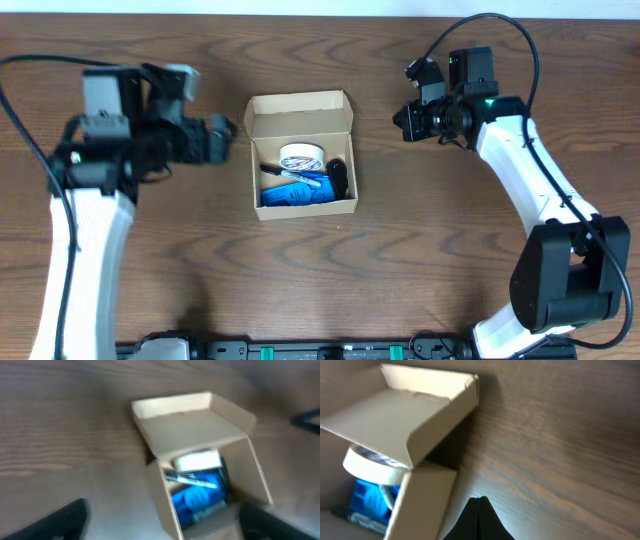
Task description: Pack container
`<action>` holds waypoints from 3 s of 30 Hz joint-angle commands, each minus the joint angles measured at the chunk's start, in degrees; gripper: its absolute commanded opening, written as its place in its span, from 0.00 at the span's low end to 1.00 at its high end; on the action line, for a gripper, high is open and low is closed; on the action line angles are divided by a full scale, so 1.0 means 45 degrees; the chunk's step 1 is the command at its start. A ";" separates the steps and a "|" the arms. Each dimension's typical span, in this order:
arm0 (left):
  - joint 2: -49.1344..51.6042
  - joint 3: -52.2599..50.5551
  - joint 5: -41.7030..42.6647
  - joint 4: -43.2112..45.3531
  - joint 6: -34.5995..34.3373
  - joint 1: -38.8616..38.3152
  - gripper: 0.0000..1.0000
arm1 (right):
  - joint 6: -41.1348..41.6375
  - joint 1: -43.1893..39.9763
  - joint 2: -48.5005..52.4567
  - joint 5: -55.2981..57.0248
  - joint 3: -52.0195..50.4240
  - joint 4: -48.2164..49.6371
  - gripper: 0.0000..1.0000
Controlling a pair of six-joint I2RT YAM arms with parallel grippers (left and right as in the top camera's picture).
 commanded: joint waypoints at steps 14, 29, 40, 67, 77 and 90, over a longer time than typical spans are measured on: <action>0.6387 0.0194 0.3381 0.2885 -0.2948 0.1292 0.06 | 0.3847 -0.0044 0.3264 -0.3279 -0.0189 0.2822 0.01; 0.9865 0.0403 0.5974 0.6368 -0.6149 0.0801 0.06 | 0.6387 0.0622 0.4979 -0.4303 -0.0185 0.5751 0.02; 1.0467 0.1681 0.6227 0.6334 -0.6295 0.0029 0.06 | 0.7723 0.0874 0.5455 -0.4639 -0.0185 0.7174 0.02; 0.8869 0.3478 0.8238 0.6139 -0.3900 0.0053 0.06 | 0.7465 0.0340 0.5421 -1.0088 0.1962 1.1434 0.02; 0.6659 0.3478 0.7674 0.3390 -0.0996 0.0024 0.05 | 0.7470 0.0578 0.4459 -1.1472 0.2161 1.1030 0.02; 0.5382 0.3478 0.4833 -0.1885 0.2395 -0.0816 0.06 | 0.6581 0.1195 0.4328 -1.2191 0.2157 0.8767 0.02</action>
